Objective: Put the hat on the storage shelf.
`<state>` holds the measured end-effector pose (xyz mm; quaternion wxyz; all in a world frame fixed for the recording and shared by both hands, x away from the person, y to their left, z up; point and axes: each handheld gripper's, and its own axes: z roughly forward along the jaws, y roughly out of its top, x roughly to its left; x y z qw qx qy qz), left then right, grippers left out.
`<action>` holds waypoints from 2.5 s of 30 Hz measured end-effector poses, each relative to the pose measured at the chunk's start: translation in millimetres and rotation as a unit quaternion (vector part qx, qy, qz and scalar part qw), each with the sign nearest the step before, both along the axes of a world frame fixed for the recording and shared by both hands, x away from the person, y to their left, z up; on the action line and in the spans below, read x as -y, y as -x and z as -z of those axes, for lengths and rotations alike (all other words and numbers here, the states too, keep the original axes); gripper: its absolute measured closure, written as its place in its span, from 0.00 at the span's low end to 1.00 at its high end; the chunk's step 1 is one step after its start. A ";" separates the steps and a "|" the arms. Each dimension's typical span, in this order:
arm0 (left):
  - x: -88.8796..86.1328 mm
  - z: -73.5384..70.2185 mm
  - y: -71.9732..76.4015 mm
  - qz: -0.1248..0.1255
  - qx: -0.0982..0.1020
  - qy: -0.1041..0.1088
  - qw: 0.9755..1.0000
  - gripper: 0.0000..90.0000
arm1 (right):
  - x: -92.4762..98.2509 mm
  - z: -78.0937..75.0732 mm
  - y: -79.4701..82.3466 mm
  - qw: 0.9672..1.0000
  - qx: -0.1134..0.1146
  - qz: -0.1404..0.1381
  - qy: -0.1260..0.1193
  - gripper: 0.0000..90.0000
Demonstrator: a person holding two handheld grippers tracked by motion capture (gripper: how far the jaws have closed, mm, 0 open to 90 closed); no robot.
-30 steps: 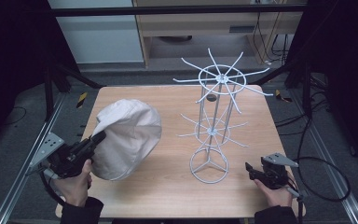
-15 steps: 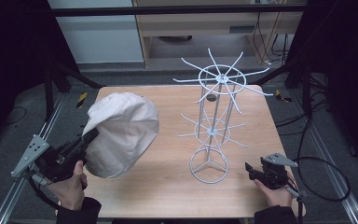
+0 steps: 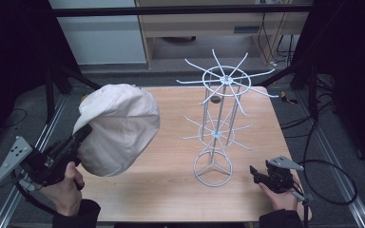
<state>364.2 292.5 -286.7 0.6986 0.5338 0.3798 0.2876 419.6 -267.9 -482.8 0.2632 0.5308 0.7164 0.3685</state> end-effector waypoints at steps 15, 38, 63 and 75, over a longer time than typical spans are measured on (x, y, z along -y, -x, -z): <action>11.5 -19.5 -0.7 0.032 0.045 0.058 0.997 0.98 | 1.0 0.4 -0.3 1.000 0.002 0.000 0.002 0.37; 30.3 -59.8 4.6 0.067 0.103 0.091 0.988 0.98 | 1.7 0.8 -0.7 1.000 0.001 0.001 0.003 0.37; 74.6 -68.9 -23.7 0.101 0.092 0.094 0.986 0.98 | 2.4 0.9 -1.2 1.000 0.001 -0.001 -0.001 0.37; 88.4 -59.2 -42.2 0.111 0.070 0.092 0.987 0.98 | 2.7 0.6 -0.9 1.000 0.001 0.000 -0.004 0.37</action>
